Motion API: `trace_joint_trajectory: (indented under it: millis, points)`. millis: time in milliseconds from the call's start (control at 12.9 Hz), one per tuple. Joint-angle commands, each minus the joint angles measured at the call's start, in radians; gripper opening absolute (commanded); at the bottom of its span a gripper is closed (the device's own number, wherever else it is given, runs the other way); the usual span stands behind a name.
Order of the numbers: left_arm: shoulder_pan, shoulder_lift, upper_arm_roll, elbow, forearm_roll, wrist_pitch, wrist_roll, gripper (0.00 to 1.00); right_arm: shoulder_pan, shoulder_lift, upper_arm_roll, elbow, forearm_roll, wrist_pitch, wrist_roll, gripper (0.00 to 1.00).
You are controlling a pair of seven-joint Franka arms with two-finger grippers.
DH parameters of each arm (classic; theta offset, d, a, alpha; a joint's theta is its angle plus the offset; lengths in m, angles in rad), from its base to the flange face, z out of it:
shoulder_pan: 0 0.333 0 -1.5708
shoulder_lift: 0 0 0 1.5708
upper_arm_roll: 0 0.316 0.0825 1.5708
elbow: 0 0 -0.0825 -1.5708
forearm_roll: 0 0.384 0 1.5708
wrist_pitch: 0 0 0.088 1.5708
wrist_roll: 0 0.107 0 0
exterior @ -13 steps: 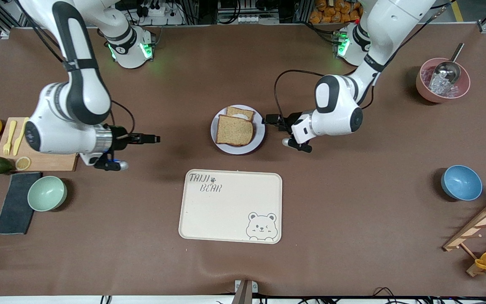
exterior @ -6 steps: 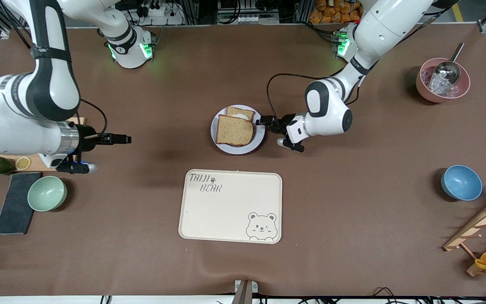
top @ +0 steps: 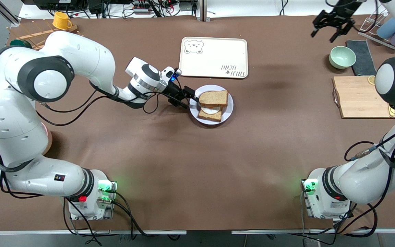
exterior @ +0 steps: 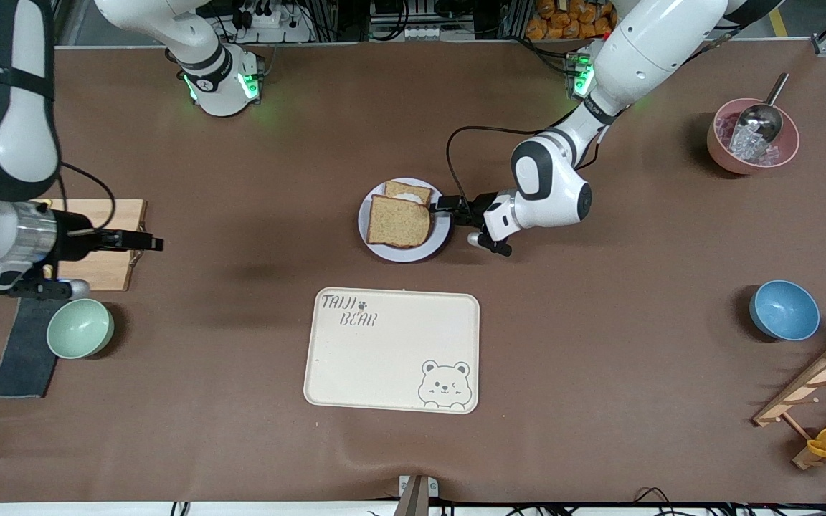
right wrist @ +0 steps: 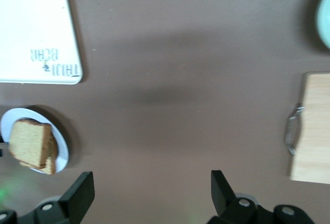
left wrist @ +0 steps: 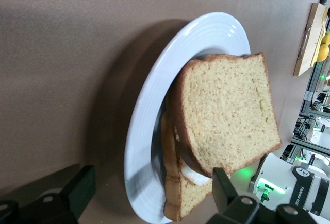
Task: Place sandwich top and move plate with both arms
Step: 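Open the right gripper and withdraw while the left gripper grips plate, then hold the plate rim with the left gripper while the right gripper retracts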
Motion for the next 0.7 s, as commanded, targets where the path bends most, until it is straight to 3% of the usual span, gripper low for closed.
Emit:
trace_joint_trajectory:
  millis: [0, 78, 155, 311, 466, 622]
  points:
    - [-0.002, 0.012, -0.003, 0.009, -0.034, 0.020, 0.053, 0.51, -0.149, 0.010, 0.095, 0.043, -0.048, -0.027, -0.111, 1.00]
    - [-0.003, 0.014, -0.003, 0.008, -0.034, 0.039, 0.065, 0.20, -0.186, 0.004, 0.116, 0.046, -0.056, -0.026, -0.150, 1.00]
    - [-0.013, 0.018, -0.003, 0.006, -0.034, 0.061, 0.072, 0.00, -0.231, -0.001, 0.144, 0.056, -0.076, -0.022, -0.152, 1.00]
    - [-0.020, 0.023, -0.003, 0.002, -0.035, 0.075, 0.087, 0.00, -0.308, -0.002, 0.216, 0.125, -0.154, -0.029, -0.152, 1.00]
    - [-0.025, 0.035, -0.003, 0.003, -0.073, 0.075, 0.089, 0.00, -0.396, -0.062, 0.364, 0.148, -0.267, -0.035, -0.140, 1.00]
    - [-0.039, 0.032, -0.003, 0.005, -0.098, 0.075, 0.089, 0.00, -0.440, -0.140, 0.437, 0.148, -0.271, -0.097, -0.042, 1.00]
